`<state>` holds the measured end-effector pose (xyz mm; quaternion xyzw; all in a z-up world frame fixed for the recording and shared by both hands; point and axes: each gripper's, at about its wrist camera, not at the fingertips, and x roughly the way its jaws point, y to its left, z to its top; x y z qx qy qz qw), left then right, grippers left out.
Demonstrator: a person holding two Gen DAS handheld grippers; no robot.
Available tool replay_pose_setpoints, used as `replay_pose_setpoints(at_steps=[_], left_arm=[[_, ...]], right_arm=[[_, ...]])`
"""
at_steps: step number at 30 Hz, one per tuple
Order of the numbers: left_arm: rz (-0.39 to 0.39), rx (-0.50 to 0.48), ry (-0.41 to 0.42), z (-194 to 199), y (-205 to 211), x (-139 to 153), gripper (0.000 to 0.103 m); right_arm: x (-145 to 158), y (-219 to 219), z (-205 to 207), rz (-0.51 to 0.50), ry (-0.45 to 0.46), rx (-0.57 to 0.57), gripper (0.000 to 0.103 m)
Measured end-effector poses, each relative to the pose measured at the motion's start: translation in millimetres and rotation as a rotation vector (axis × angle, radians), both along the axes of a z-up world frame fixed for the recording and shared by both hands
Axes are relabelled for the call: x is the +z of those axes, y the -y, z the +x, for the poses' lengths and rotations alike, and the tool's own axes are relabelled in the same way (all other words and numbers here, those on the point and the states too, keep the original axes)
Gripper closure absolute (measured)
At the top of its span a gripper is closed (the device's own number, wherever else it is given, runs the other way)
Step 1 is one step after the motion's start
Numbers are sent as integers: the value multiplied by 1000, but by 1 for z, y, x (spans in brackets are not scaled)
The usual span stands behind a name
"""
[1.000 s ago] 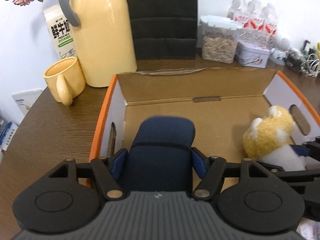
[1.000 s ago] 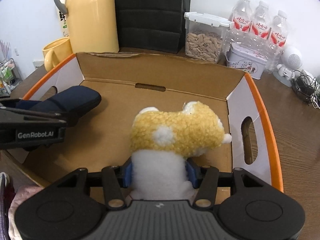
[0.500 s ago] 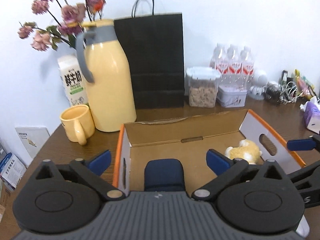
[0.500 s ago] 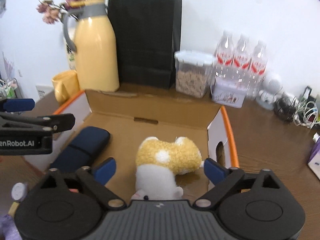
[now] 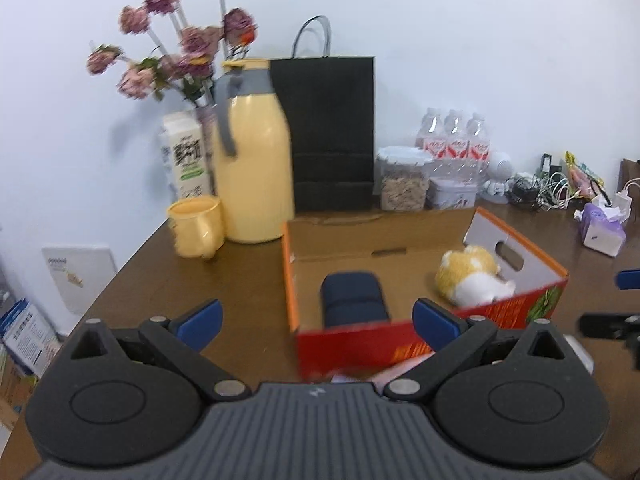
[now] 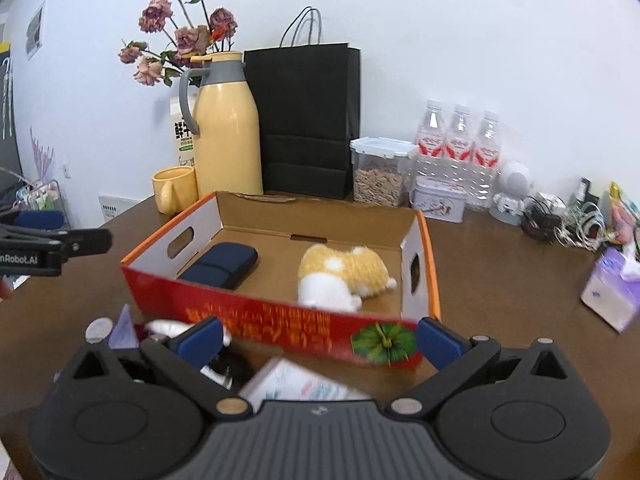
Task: Organize objects
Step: 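Grasp the white bottle with the right tool while the left tool grasps the soap bar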
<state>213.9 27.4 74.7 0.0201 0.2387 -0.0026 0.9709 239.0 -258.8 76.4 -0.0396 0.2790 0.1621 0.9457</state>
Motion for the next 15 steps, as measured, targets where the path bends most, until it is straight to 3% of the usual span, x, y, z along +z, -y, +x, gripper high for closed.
replay_pose_setpoints(at_steps=[15], left_arm=[[-16,101,-126,-61,-44,-48,0]], right_arm=[[-47,7,-62,0,-75,-41,0]])
